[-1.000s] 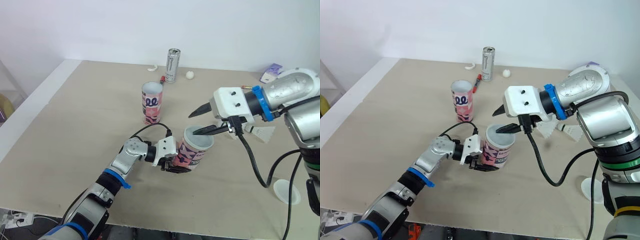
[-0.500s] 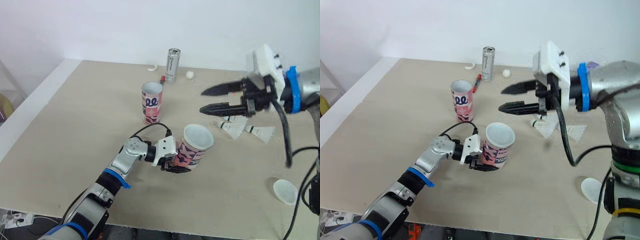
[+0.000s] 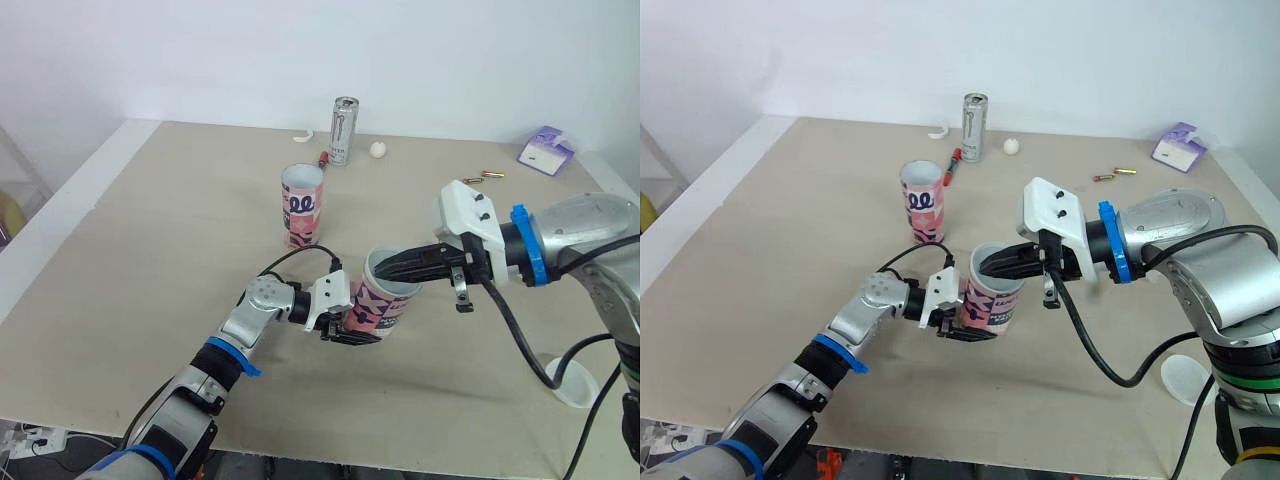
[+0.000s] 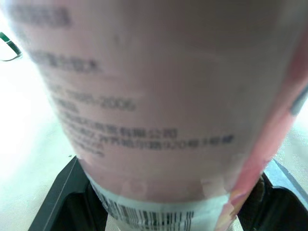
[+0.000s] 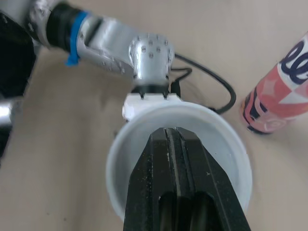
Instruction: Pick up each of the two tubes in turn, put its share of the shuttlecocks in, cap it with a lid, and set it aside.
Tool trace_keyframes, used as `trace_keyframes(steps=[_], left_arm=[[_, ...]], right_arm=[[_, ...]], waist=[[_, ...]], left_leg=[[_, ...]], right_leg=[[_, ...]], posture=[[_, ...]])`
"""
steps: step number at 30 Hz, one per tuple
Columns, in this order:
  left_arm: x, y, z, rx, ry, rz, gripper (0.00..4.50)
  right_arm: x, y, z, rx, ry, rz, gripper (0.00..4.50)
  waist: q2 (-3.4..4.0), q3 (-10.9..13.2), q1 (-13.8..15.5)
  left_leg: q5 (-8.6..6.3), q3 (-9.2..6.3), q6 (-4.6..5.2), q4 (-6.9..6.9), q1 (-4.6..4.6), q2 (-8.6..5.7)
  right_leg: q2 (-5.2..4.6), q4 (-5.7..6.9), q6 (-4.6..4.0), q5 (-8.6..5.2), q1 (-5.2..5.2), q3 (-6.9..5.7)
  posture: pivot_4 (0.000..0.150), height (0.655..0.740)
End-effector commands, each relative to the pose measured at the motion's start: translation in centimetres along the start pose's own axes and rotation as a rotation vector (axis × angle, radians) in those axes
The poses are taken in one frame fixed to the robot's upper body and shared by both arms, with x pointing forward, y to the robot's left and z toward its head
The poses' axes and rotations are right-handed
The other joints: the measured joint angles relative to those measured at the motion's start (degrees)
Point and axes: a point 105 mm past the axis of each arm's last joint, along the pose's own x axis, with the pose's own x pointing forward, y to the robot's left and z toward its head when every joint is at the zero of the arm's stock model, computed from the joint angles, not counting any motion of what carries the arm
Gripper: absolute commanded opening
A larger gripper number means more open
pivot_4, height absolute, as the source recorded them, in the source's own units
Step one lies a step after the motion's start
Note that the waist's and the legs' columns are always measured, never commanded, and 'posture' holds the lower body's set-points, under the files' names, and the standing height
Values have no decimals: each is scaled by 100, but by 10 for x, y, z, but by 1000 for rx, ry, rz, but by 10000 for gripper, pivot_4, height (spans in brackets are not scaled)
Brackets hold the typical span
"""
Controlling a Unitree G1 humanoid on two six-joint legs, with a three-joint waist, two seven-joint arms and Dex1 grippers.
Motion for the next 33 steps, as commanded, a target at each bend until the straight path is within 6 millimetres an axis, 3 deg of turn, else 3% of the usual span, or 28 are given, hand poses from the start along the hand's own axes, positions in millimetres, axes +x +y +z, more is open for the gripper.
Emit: trace_keyframes(steps=[1, 20, 33], left_arm=[[-5, -8, -27, -77, 91, -6, 29128], [-3, -10, -28, -56, 92, -11, 29128], [-2, -9, -26, -57, 81, 6, 29128]], right_arm=[[2, -2, -14, 21, 62, -7, 1094], [10, -11, -35, 119, 191, -32, 1094], [30, -2, -54, 232, 336, 53, 1094]], waist=[[-1, -1, -1], [-23, -28, -98], [-79, -145, -121]], left_leg=[[0, 0, 0, 0, 1, 0], [-1, -2, -1, -1, 19, 11], [-10, 17, -17, -65, 79, 13]], right_leg=[[0, 0, 0, 0, 0, 0], [-1, -1, -8, 4, 0, -5], [-117, -11, -19, 2, 5, -119]], posture=[[1500, 7400], [1500, 7400], [1500, 7400]])
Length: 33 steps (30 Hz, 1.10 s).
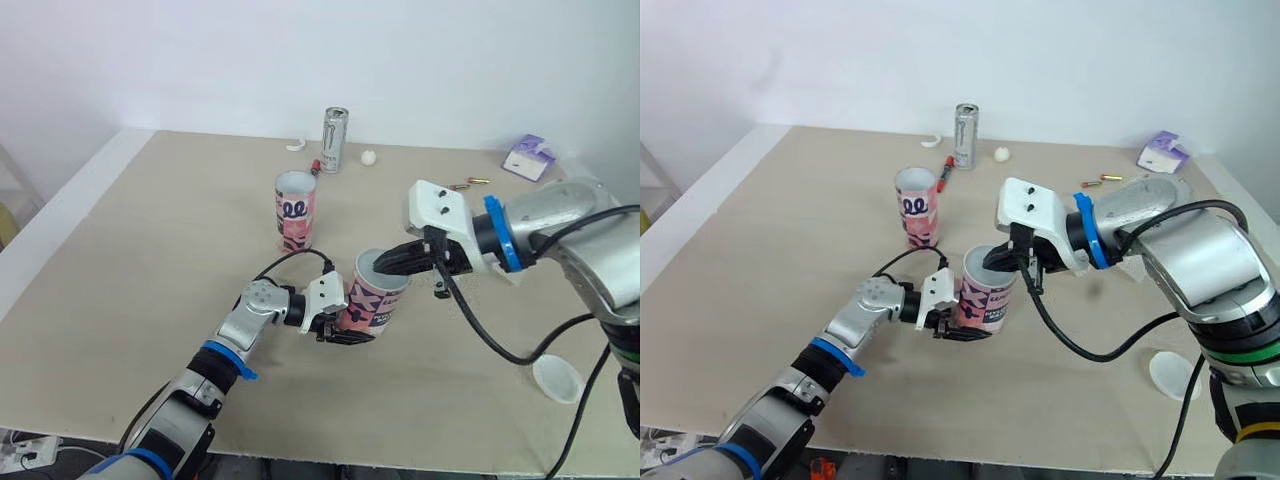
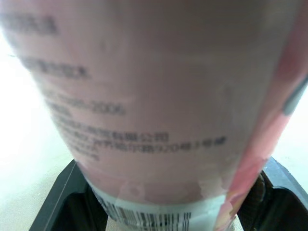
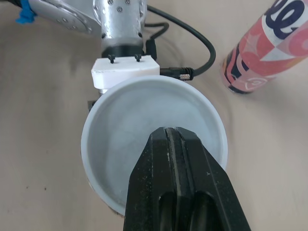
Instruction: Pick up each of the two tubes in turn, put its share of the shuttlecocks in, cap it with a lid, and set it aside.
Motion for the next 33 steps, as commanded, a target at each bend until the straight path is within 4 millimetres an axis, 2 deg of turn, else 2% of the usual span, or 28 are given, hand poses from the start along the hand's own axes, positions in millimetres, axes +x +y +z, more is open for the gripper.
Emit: trace_keyframes(steps=[1, 6, 9, 13, 17, 19, 22, 25, 28, 30, 31, 32, 33], left_arm=[[2, -8, -16, -16, 72, -28, 29128], [0, -8, -17, -19, 69, -18, 29128], [-1, -7, -17, -20, 67, -9, 29128], [-3, -6, -17, -19, 65, -1, 29128], [-6, -4, -16, -17, 63, 6, 29128], [-6, -2, -13, -18, 54, 14, 29128], [-7, -1, -11, -22, 42, 20, 29128], [-7, -1, -9, -21, 34, 15, 29128], [-7, -3, -6, -19, 22, -5, 29128], [-7, -6, -2, 11, 3, -33, 29128], [-7, -8, 0, 25, -7, -45, 36343], [-7, -9, 2, 35, -14, -55, 39153], [-8, -9, 5, 45, -25, -54, 44572]], right_arm=[[23, 11, -38, 149, 139, 84, 1094], [19, 10, -25, 161, 44, 103, 1094], [0, 0, 0, 137, -164, 71, 1094], [-27, -11, 3, 171, -308, -16, 1094], [-74, -28, -10, 230, -512, -226, 1094], [-87, -23, -27, 267, -551, -288, 1094], [-85, -8, -49, 296, -546, -329, 1094], [-74, 13, -70, 317, -512, -324, 1094], [-55, 34, -87, 334, -468, -280, 8679], [-38, 49, -97, 335, -443, -235, 16563], [-30, 55, -100, 332, -438, -218, 21912], [-24, 59, -102, 325, -434, -203, 25853], [-17, 63, -104, 318, -432, -192, 31080]], waist=[[-1, -8, 1], [-4, -23, 2], [-18, -20, 6], [16, 2, 22], [12, 6, 75], [13, 7, 122], [20, 10, 127], [32, 15, 131], [50, 22, 135], [50, 23, 127], [49, 24, 123], [55, 30, 117], [64, 38, 114]], left_leg=[[-1, -1, -2, -2, 1, 1], [-4, -1, -6, -5, 2, 4], [-4, -1, -6, -7, 2, 4], [-2, 7, -3, -7, -26, -5], [-2, -1, -2, -7, -60, -12], [-5, -8, -2, -8, -71, -11], [-11, -7, -2, -9, -72, -5], [-11, -21, -2, -7, -72, 0], [-10, -30, -1, -7, -65, 4], [-10, -33, -1, -7, -61, 3], [-10, -34, -1, -6, -55, 5], [-10, -36, -2, -6, -49, 6], [-10, -37, -2, -7, -45, 6]], right_leg=[[-4, -1, -1, -1, 0, -13], [-50, -4, -2, -2, 0, -68], [-80, -7, -4, 0, 1, -113], [-74, -8, -6, 6, 2, -123], [-72, -27, 3, 1, -9, -134], [-68, -50, 10, 5, -9, -142], [-54, -62, 16, 10, -3, -138], [-13, -64, 13, 13, 0, -126], [9, -64, 24, 10, 1, -119], [15, -64, 30, 8, 3, -119], [19, -64, 25, 12, 2, -118], [21, -64, 21, 14, 2, -118], [22, -64, 18, 16, 1, -115]], posture=[[1500, 7400], [1500, 7400], [1500, 7400], [1500, 7400], [1500, 7400], [1500, 7400], [1500, 7400], [1500, 7400], [1500, 7400], [1500, 7400], [1500, 7400], [1500, 7400], [1500, 7400]])
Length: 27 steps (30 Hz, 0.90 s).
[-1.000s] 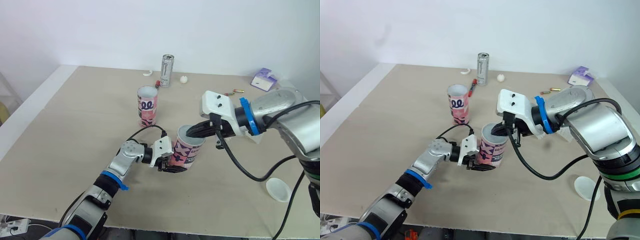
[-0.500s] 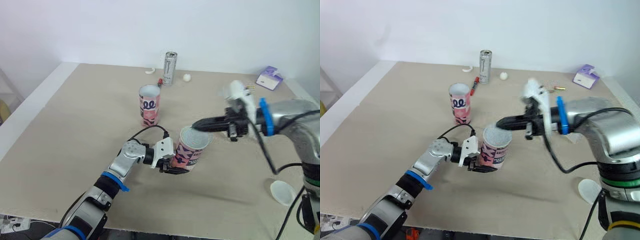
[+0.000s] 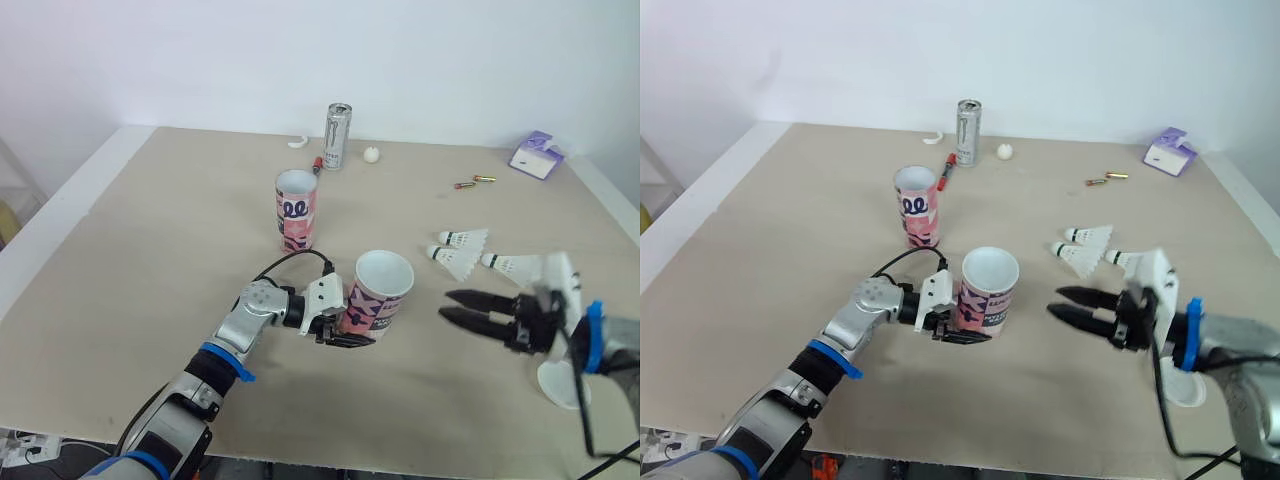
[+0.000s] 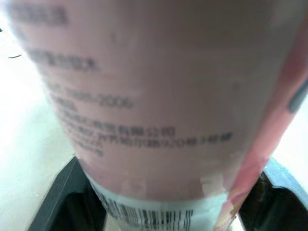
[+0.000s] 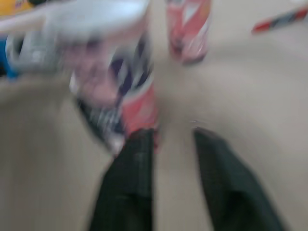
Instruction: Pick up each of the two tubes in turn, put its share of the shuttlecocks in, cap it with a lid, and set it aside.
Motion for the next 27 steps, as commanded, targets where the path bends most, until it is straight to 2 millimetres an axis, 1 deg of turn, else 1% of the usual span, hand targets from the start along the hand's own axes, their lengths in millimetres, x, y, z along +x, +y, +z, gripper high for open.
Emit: trace_keyframes(steps=[1, 2, 3, 9, 12, 14, 18, 22, 27], left_arm=[[-3, -1, 6, 29, -32, -11, 45000], [-4, 0, 9, 31, -42, -6, 45000], [-5, 2, 11, 36, -50, -3, 45000], [-15, 4, 13, 64, -47, 0, 45000], [-22, 3, 12, 77, -38, 0, 45000], [-32, 1, 11, 98, -26, 3, 45000], [-42, 0, 13, 109, -24, 8, 45000], [-52, 0, 19, 103, -48, 23, 45000], [-61, -2, 29, 74, -74, 24, 45000]], right_arm=[[13, 12, -6, -90, -3, 52, 35601], [16, 12, -8, -95, -4, 54, 41542], [18, 11, -10, -99, -8, 51, 44340], [36, 11, -17, -113, -34, 73, 44340], [45, 12, -17, -115, -53, 78, 44340], [54, 13, -18, -121, -61, 82, 44340], [64, 13, -19, -131, -65, 84, 44340], [72, 18, -22, -136, -61, 113, 44340], [81, 19, -23, -155, -72, 117, 44340]], waist=[[18, 16, -2], [31, 25, -1], [40, 35, 1], [38, 58, 10], [46, 66, 20], [49, 72, 22], [51, 82, 31], [46, 85, 42], [45, 86, 41]], left_leg=[[0, -2, 0, 0, 0, 0], [0, -2, 0, 0, 0, 0], [0, 0, 0, 0, -1, -2], [0, 5, -2, 0, -13, -10], [-2, 0, -4, -1, -21, -9], [-3, -2, -6, -2, -23, -9], [-3, -2, -7, -2, -24, -8], [-3, -1, -7, 1, -25, -9], [-3, -1, -8, 2, -25, -9]], right_leg=[[0, 0, 0, 1, -1, 3], [-1, 0, 1, 1, -2, 5], [-1, 0, 2, 2, -4, 11], [3, 0, 5, -3, -7, 21], [15, 0, -5, -3, -9, 21], [16, 0, -7, -3, -9, 20], [17, 0, -11, -2, -10, 21], [16, 0, -9, -2, -8, 21], [16, 1, -7, 0, -7, 21]], posture=[[1500, 7400], [1500, 7400], [1500, 7400], [1500, 7400], [1500, 7400], [1500, 7400], [1500, 7400], [1500, 7400], [1500, 7400]])
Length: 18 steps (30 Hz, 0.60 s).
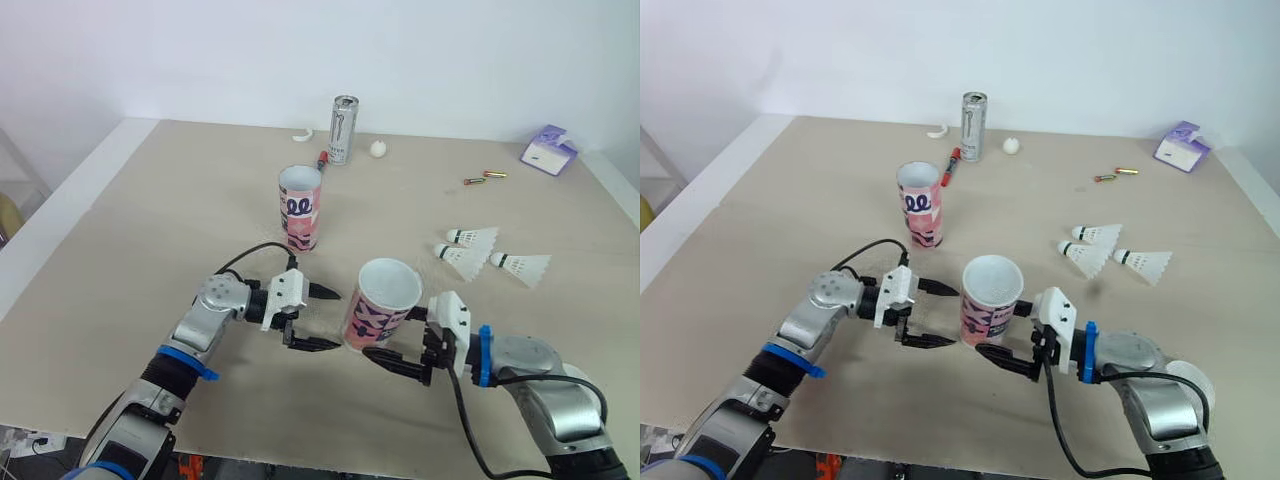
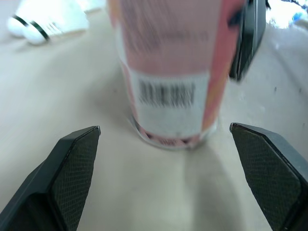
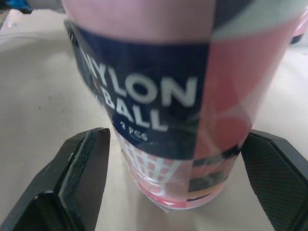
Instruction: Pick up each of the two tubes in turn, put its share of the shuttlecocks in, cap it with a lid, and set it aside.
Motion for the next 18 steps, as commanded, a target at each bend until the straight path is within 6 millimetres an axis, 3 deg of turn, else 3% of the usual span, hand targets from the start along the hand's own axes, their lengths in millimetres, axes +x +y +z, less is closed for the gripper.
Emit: trace_keyframes(steps=[1, 18], left_arm=[[-9, -1, 14, 6, -39, 0, 45000], [-26, -17, 11, -31, -16, -29, 45000]], right_arm=[[7, -3, 8, -51, -27, 0, 44340], [38, -8, 4, -93, -50, 10, 44340]], waist=[[-1, 1, -1], [-2, 5, -6]], left_leg=[[0, 0, 0, 1, 0, 0], [7, -1, -11, 5, 8, 8]], right_leg=[[0, 0, 0, 0, 0, 0], [11, 14, -7, 5, 0, 2]], posture=[[1500, 7400], [1500, 7400]])
